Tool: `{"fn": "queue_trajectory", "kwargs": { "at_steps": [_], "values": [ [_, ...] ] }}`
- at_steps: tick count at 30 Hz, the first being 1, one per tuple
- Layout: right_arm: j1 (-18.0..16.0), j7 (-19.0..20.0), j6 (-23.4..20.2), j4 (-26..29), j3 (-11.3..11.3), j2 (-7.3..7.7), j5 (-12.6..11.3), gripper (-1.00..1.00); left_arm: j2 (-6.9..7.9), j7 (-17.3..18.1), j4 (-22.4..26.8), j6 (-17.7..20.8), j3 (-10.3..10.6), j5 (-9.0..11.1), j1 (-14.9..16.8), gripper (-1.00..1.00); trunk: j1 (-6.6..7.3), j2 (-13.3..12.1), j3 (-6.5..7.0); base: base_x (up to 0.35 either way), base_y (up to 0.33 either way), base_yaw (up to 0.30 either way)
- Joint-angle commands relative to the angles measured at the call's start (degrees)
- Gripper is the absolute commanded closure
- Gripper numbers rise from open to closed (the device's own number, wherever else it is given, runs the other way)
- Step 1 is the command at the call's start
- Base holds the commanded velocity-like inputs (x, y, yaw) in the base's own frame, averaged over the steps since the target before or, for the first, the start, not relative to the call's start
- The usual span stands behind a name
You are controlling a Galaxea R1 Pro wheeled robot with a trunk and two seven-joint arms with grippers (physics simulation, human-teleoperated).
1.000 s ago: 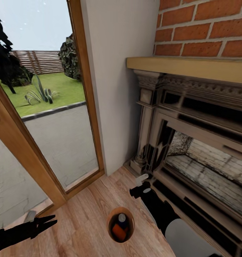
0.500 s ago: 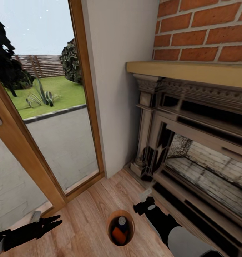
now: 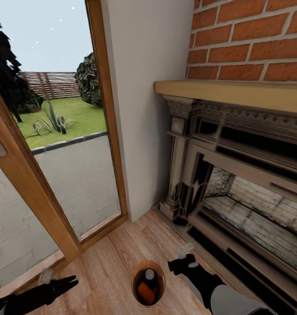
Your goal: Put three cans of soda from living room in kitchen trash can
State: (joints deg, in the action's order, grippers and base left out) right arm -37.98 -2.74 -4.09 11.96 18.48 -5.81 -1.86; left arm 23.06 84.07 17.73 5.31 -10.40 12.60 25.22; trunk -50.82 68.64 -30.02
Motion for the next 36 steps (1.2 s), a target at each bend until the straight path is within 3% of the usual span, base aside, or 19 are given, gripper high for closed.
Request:
{"fn": "queue_trajectory", "kwargs": {
  "at_steps": [1,12,16,20,25,28,36],
  "values": [
    [0.26,0.00,1.08,-0.15,0.01,0.37,-0.87,-1.00,-0.01,0.01,-1.42,-1.46,0.33,-0.01,0.01,-1.00,0.00,0.00,0.10,0.000,0.000,0.000],
    [1.39,-0.01,4.13,-4.80,-0.02,2.73,-8.82,-1.00,-0.19,-0.14,-12.87,-10.14,3.95,-0.13,-0.01,-1.00,0.00,0.00,1.15,0.000,0.000,0.000],
    [1.43,-0.05,4.20,-6.59,-0.02,3.15,-9.86,-1.00,-0.20,-0.29,-14.77,-12.60,5.38,-0.30,-0.08,-1.00,0.00,0.00,1.53,0.000,0.000,0.000],
    [1.48,-0.07,4.24,-8.98,-0.02,3.94,-10.24,-1.00,-0.21,-1.05,-15.47,-13.69,6.33,-2.46,-0.19,-1.00,0.00,0.00,1.92,0.000,0.000,0.000],
    [1.84,-0.07,4.26,-11.49,-0.03,4.64,-10.42,-1.00,-0.21,-4.65,-15.74,-14.08,6.61,-4.86,-0.24,-1.00,0.00,0.00,2.39,0.000,0.000,0.000],
    [3.34,-0.08,4.26,-12.16,-0.03,4.82,-11.25,-1.00,-0.21,-6.57,-15.84,-14.15,6.68,-5.45,-0.25,-1.00,0.00,0.00,2.68,0.000,0.000,0.000],
    [7.27,-0.15,4.17,-12.53,-0.03,4.95,-13.29,-1.00,-0.64,-7.46,-15.88,-14.18,6.71,-5.72,-0.34,-1.00,0.00,0.00,3.44,0.000,0.000,0.000]
  ]
}}
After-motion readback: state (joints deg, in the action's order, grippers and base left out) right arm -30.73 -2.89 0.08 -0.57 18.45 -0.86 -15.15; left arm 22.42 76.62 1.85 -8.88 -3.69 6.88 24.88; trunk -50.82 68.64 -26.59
